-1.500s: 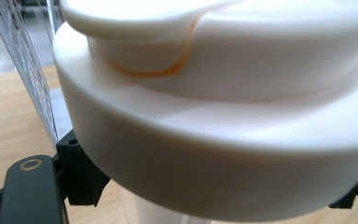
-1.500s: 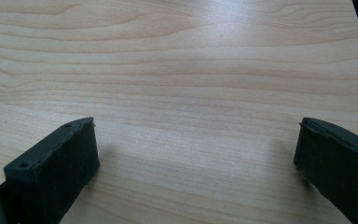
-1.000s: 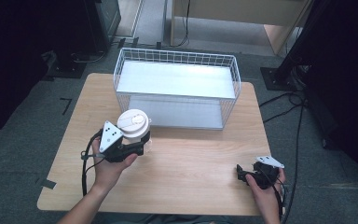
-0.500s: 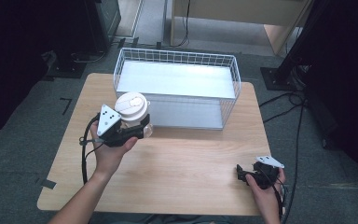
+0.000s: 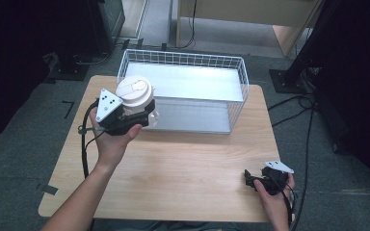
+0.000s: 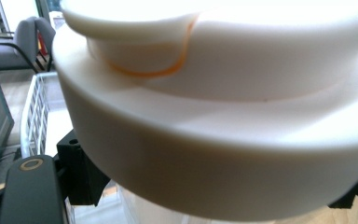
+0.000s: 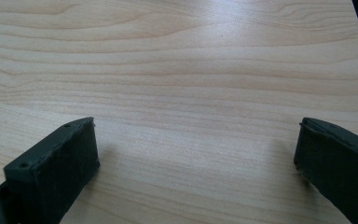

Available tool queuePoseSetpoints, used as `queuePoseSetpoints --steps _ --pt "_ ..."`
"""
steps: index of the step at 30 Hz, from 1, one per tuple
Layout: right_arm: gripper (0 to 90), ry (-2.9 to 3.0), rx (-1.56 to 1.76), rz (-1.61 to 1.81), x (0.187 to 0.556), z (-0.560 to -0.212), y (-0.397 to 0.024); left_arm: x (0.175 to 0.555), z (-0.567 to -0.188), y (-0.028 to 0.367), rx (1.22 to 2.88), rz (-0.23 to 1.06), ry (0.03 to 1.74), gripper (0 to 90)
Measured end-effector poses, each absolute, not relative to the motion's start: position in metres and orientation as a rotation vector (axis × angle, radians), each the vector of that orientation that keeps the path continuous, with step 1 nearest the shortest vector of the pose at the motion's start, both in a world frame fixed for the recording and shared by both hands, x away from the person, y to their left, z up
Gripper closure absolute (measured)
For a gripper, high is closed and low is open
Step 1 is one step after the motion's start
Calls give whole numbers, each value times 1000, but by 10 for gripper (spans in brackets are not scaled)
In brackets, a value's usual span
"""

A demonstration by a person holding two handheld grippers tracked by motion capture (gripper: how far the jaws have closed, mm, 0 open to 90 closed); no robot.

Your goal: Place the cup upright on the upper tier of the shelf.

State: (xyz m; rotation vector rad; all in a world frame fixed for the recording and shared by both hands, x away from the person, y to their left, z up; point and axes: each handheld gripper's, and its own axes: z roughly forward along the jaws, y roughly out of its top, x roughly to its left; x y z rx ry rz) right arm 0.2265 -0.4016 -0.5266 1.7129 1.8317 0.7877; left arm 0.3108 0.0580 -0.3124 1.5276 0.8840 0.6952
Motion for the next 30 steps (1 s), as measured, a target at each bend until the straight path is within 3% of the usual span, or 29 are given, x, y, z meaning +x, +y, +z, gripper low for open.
queuePoseSetpoints --steps 30 --pt "0 1832 1713 788 226 -527 -402 350 -272 47 1488 735 895 162"
